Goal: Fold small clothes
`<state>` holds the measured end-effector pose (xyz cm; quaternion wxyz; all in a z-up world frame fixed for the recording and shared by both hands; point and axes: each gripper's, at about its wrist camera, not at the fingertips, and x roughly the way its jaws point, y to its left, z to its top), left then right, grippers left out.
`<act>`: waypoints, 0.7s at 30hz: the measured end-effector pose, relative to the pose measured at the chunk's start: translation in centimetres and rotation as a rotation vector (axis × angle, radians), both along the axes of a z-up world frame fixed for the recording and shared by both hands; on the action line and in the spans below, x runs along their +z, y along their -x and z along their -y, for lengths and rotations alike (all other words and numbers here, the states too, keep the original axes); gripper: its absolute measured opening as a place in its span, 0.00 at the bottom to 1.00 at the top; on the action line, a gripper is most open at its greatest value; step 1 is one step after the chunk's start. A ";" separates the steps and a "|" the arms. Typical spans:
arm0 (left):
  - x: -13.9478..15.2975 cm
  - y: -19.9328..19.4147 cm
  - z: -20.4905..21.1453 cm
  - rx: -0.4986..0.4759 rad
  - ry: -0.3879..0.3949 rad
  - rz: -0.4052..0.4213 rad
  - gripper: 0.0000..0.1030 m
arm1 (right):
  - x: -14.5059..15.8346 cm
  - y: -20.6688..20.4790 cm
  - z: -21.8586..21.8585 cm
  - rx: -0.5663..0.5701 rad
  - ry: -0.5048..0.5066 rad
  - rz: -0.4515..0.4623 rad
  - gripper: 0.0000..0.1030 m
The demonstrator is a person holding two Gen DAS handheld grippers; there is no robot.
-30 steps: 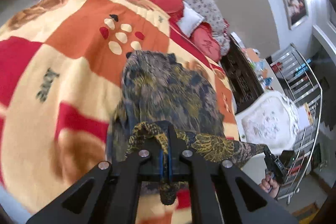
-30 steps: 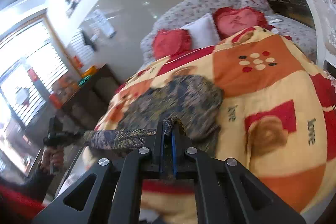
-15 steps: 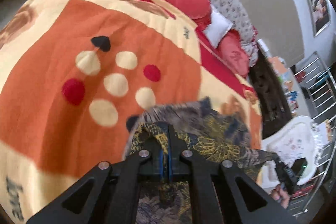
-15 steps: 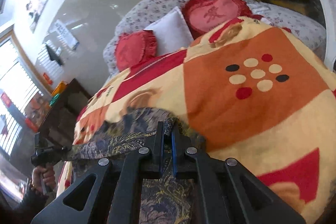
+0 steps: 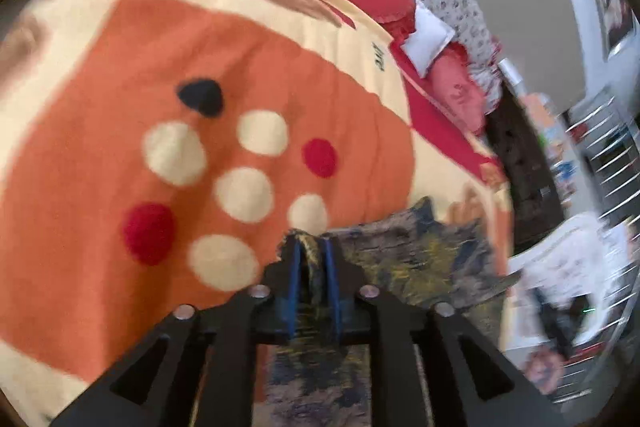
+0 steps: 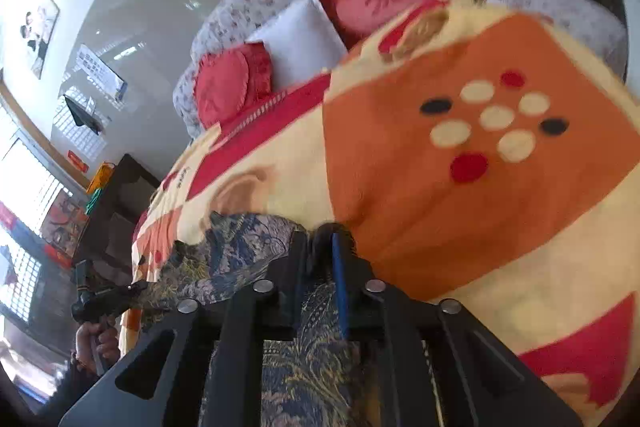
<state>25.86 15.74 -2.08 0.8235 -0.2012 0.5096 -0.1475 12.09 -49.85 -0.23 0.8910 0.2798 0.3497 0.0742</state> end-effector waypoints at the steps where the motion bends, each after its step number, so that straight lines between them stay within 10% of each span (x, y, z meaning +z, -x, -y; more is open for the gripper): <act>1: 0.9 0.7 0.2 0.019 -0.060 0.056 0.56 | 0.6 0.5 -0.1 -0.002 0.021 0.015 0.30; 3: 2.0 1.8 0.2 0.068 -0.134 0.133 0.68 | 2.0 1.6 -0.7 0.006 0.080 0.055 0.31; 6: 2.5 2.9 0.7 0.118 -0.217 0.156 0.58 | 3.2 2.3 -2.8 0.047 0.137 0.078 0.31; 13: -1.3 7.3 12.7 -0.256 -0.260 0.098 0.23 | -0.2 -2.0 -12.0 0.218 0.406 -0.121 0.31; 21: -2.0 1.1 15.8 -0.190 -0.395 0.049 0.23 | -4.6 -8.5 -15.3 0.242 0.533 -0.266 0.33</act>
